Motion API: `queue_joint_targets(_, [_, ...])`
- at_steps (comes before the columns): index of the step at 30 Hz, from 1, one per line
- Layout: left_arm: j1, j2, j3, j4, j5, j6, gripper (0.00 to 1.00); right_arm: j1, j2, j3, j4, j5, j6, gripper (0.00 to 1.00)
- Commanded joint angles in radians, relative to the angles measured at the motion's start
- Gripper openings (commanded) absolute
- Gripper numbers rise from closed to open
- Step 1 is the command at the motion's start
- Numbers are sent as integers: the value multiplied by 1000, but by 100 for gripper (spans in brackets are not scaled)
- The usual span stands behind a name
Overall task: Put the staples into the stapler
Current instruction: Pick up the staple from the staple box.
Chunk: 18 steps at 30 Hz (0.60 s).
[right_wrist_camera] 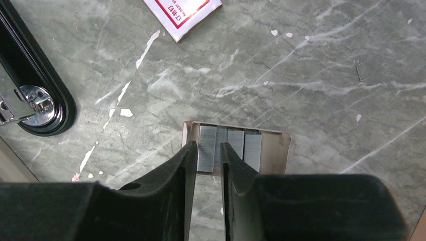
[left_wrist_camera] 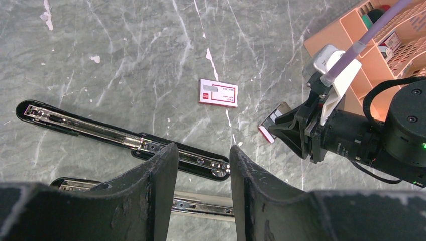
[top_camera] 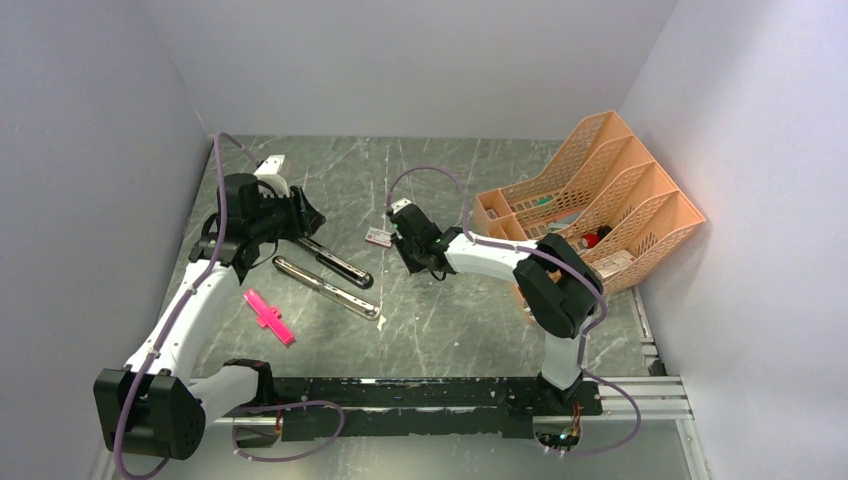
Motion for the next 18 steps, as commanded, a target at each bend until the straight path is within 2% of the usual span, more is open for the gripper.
queue_joint_targets(1, [14, -2, -7, 24, 27, 6, 47, 0, 4, 16, -6, -13, 1, 29])
queue_joint_targets(18, [13, 1, -8, 22, 30, 6, 47, 1, 24, 17, -11, -16, 4, 33])
